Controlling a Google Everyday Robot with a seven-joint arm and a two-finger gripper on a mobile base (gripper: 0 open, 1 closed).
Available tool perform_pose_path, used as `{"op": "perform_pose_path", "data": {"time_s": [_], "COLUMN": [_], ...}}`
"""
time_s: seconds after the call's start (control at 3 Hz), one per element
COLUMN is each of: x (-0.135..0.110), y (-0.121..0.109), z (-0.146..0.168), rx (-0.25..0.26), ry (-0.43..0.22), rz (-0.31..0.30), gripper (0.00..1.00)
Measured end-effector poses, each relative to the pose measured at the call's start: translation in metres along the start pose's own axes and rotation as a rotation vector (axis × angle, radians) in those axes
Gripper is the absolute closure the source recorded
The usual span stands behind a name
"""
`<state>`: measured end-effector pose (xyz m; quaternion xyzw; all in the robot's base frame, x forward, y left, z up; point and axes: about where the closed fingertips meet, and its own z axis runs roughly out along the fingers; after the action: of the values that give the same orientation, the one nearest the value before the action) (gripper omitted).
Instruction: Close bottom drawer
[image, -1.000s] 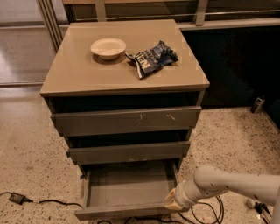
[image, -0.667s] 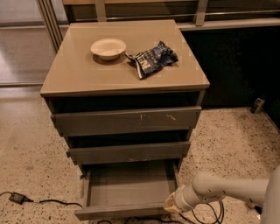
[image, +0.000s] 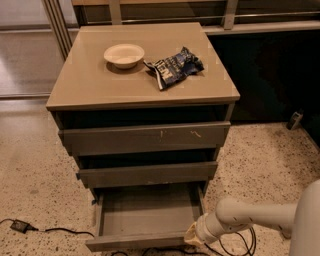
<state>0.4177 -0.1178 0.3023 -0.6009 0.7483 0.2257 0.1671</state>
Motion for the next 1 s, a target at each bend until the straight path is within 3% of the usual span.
{"op": "perform_pose_path", "data": {"time_s": [0.33,1.0], "x": [0.009,0.043], "y": [0.0,-0.005], "z": [0.028,0.064], "rx": [0.008,0.095], "ry": [0.004,-0.029], "rz": [-0.017,-0.004], "gripper": [1.0,1.0]}}
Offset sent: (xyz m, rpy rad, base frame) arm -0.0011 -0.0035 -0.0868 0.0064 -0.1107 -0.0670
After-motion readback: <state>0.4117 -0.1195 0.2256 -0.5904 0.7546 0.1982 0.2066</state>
